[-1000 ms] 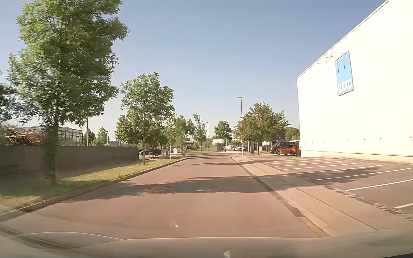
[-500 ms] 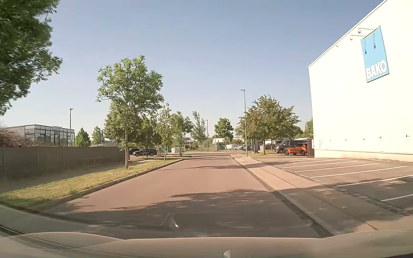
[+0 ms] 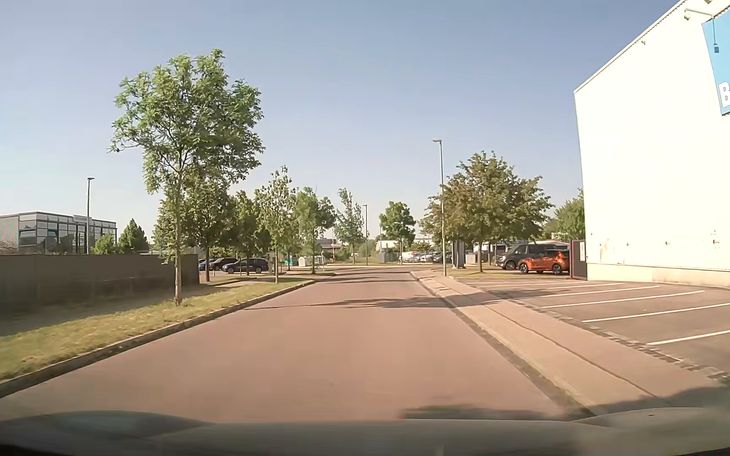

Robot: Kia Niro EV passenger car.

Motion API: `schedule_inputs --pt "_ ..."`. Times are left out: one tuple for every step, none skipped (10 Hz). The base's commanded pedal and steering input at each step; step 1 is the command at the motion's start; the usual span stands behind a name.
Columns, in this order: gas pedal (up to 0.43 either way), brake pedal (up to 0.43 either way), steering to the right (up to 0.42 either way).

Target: Follow the waypoints while adhering to traffic rules and regulations

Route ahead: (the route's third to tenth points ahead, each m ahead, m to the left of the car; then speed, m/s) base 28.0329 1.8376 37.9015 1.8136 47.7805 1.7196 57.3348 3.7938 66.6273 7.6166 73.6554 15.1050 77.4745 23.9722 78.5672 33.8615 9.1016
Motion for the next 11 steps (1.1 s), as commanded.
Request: schedule_inputs --pt "0.000 0.000 0.000" --pt "0.000 0.000 0.000" --pt "0.000 0.000 0.000" --pt "0.000 0.000 0.000" --pt "0.000 0.000 0.000" --pt "0.000 0.000 -0.001" --pt "0.000 0.049 -0.003" --pt "0.000 0.091 -0.004" --pt "0.000 0.128 -0.003" --pt "0.000 0.152 -0.003" --pt "0.000 0.165 -0.003"
